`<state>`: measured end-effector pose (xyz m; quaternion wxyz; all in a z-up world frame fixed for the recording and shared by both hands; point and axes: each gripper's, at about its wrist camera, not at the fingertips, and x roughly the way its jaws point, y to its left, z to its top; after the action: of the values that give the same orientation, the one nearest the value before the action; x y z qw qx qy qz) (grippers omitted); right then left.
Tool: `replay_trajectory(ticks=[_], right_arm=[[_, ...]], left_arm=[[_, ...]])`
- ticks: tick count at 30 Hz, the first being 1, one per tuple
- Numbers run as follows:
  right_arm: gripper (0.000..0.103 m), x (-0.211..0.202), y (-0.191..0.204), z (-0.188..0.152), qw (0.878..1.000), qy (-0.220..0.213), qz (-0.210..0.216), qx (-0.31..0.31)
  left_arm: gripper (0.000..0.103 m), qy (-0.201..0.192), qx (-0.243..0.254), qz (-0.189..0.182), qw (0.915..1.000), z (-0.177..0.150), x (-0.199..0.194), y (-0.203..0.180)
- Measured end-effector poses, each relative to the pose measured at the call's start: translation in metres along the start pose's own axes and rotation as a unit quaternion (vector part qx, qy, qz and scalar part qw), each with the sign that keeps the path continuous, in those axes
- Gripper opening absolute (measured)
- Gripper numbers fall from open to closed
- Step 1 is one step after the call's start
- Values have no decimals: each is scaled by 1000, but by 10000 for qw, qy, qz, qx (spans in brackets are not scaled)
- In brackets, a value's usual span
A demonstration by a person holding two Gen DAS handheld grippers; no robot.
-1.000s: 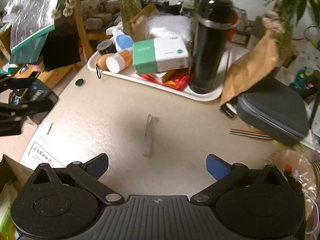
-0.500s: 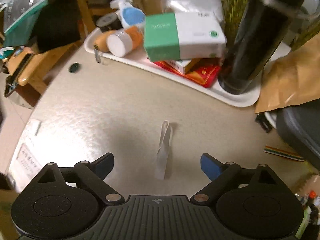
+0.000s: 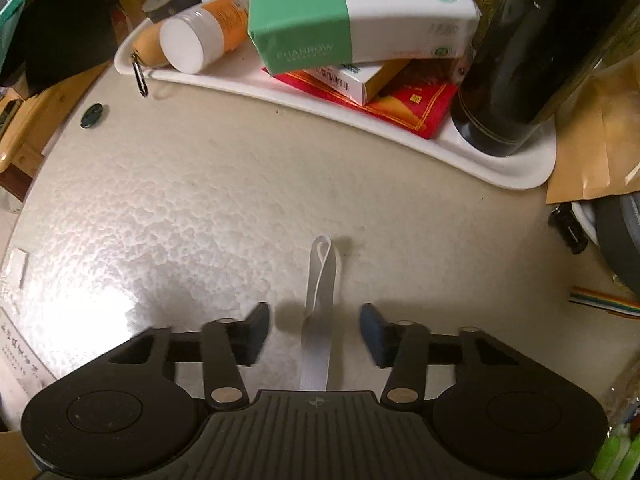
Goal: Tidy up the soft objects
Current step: 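Close the right tool on the white fabric strip while the left tool holds the black box, then lower the black box into the box and open the left tool while the right tool lifts the strip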
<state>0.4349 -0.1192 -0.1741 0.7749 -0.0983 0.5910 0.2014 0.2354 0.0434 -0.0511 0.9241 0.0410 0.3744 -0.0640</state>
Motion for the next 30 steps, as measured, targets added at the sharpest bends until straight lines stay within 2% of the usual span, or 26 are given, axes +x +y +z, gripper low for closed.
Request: replay_trajectory(ticks=[1,3,6,18,30], right_arm=[[34,0,1,0,10000,-30,-62,-32],[12,0,2,-1,9998,-37,-175,-68],[7,-1,1,-3,9998,-60,-151,-79],[4,-50,3,-9,9990,-436,-29,-133],[4,-128,21,-40,9954,-823,-109,-473]], left_arm=[[69,12,-2,-8,10000,-1,0,0],[69,28,-11,-29,10000,-2,1,1],[69,42,-8,-78,10000,-2,-1,0],[69,77,71,-256,9996,1,-21,-11],[69,17,205,-478,9986,9,-59,-31]])
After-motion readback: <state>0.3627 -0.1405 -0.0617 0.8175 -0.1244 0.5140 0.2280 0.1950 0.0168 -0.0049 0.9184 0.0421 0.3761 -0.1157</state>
